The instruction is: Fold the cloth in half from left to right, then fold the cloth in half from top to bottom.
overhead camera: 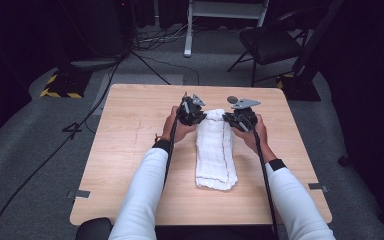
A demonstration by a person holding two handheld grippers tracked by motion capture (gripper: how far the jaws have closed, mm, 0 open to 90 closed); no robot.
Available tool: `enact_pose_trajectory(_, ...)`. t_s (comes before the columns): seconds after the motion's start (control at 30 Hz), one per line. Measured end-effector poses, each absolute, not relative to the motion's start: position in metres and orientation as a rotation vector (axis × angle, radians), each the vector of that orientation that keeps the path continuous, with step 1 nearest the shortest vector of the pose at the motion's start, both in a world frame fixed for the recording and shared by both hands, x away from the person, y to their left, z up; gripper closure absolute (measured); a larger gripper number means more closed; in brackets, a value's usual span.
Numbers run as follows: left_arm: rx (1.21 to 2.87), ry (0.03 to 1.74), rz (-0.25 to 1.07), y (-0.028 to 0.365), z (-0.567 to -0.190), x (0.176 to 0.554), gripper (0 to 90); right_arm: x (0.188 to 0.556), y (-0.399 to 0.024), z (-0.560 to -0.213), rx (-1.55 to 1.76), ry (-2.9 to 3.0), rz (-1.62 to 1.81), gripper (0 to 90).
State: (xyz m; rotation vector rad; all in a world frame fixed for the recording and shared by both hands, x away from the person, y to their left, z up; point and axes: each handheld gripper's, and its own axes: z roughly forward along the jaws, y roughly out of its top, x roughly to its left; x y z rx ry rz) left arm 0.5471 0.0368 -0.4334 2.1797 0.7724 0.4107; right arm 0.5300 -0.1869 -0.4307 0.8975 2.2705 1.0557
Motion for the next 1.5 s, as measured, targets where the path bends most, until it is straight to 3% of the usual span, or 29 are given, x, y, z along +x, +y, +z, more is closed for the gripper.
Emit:
enact_pose_trajectory(0.47,2.145,0.71,0.329,0.05,-0.427,0.528,83.0,0.51,-0.195,-0.426,0.833,2.302,1.146,82.3)
enact_pose_trajectory(1.0,2.146,0.564,0.296,0.06,-0.413,0.479,83.0,0.473,-0.206,-0.415,0.708,2.364,1.253,82.3)
enact_pose_trajectory(1.5,2.204,0.447,0.272,0.062,-0.427,0.437,82.4,0.438,-0.218,-0.426,0.6,2.468,1.298,82.3)
